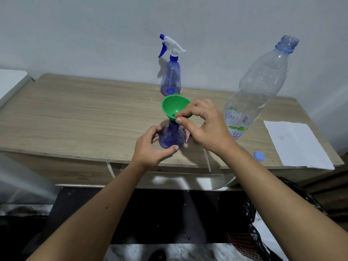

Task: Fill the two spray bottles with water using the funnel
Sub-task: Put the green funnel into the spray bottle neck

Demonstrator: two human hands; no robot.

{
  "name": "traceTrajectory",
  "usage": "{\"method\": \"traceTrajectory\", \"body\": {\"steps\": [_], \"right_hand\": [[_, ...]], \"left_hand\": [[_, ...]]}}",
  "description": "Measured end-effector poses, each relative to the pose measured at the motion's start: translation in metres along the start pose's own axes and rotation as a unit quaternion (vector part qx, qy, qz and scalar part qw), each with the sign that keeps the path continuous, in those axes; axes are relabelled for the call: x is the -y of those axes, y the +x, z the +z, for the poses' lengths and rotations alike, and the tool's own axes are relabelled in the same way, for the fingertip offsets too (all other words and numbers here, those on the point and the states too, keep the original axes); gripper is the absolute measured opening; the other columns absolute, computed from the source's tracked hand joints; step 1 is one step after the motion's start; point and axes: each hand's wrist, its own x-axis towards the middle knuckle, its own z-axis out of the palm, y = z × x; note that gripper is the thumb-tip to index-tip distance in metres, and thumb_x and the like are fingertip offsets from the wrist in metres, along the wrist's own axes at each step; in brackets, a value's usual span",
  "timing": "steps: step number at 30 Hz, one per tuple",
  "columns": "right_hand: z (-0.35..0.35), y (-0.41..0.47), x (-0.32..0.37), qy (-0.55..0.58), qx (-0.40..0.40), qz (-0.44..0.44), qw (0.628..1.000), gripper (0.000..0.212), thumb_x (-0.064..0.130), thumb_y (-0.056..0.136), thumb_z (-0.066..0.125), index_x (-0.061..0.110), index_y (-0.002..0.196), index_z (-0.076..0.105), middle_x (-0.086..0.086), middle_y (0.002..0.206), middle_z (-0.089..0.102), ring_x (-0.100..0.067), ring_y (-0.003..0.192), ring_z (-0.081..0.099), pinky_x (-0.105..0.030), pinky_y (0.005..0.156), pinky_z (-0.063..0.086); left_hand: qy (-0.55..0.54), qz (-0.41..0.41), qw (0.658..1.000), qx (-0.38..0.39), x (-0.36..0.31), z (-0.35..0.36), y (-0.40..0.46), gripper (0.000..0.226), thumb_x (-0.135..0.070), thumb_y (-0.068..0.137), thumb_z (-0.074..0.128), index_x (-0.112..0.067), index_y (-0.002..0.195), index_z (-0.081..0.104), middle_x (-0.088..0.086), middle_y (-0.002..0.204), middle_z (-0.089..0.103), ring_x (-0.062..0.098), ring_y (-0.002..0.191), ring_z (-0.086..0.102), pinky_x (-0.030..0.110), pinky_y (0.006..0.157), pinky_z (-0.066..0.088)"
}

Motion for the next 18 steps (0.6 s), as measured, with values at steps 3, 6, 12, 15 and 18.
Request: {"method": "traceTrajectory", "body": {"steps": [3, 6, 12, 15, 18], "right_hand": [[-0.003, 0.002, -0.001, 0.013, -0.002, 0.008, 1.0, 0.008, 0.027, 0.088, 0.083, 0.025, 0.095, 0.083, 0.013, 0.093, 0.069, -0.019, 0.101, 0.059, -0.031, 0.093, 0.046], [-0.004, 0.003, 0.0, 0.031, -0.021, 0.015, 0.999, 0.01, 0.027, 0.086, 0.085, 0.026, 0.095, 0.082, 0.017, 0.093, 0.068, -0.015, 0.101, 0.061, -0.031, 0.093, 0.047], [-0.012, 0.0, 0.004, 0.064, -0.046, 0.039, 0.996, 0.009, 0.024, 0.087, 0.084, 0.022, 0.095, 0.081, 0.007, 0.095, 0.073, -0.016, 0.101, 0.065, -0.029, 0.088, 0.047], [-0.022, -0.006, 0.005, 0.078, -0.066, 0.063, 0.993, 0.008, 0.024, 0.087, 0.084, 0.024, 0.094, 0.081, 0.007, 0.097, 0.074, -0.017, 0.103, 0.066, -0.028, 0.085, 0.049], [-0.036, -0.014, 0.006, 0.093, -0.106, 0.095, 0.985, 0.009, 0.024, 0.086, 0.086, 0.025, 0.092, 0.079, 0.008, 0.096, 0.074, -0.012, 0.098, 0.067, -0.024, 0.084, 0.048]], "left_hand": [[0.01, -0.002, 1.0, 0.0, 0.0, 0.0, 0.0, 0.076, -0.042, 0.063, 0.099, -0.018, 0.127, 0.068, -0.006, 0.12, 0.077, 0.007, 0.111, 0.075, 0.035, 0.103, 0.06], [0.013, -0.004, 1.0, 0.001, 0.0, 0.0, 0.001, 0.075, -0.043, 0.062, 0.1, -0.02, 0.126, 0.068, -0.008, 0.12, 0.078, 0.007, 0.111, 0.075, 0.036, 0.103, 0.06], [0.015, -0.007, 1.0, 0.005, -0.002, 0.0, 0.0, 0.074, -0.039, 0.064, 0.101, -0.02, 0.127, 0.067, -0.009, 0.122, 0.077, 0.007, 0.112, 0.075, 0.032, 0.102, 0.06], [0.019, -0.01, 1.0, 0.002, -0.002, 0.001, 0.0, 0.073, -0.038, 0.064, 0.101, -0.02, 0.127, 0.068, -0.009, 0.122, 0.077, 0.006, 0.112, 0.074, 0.029, 0.102, 0.059], [0.029, -0.012, 1.0, 0.005, -0.001, 0.0, 0.001, 0.074, -0.033, 0.066, 0.103, -0.02, 0.13, 0.068, -0.01, 0.122, 0.076, 0.003, 0.112, 0.074, 0.026, 0.101, 0.059]]}}
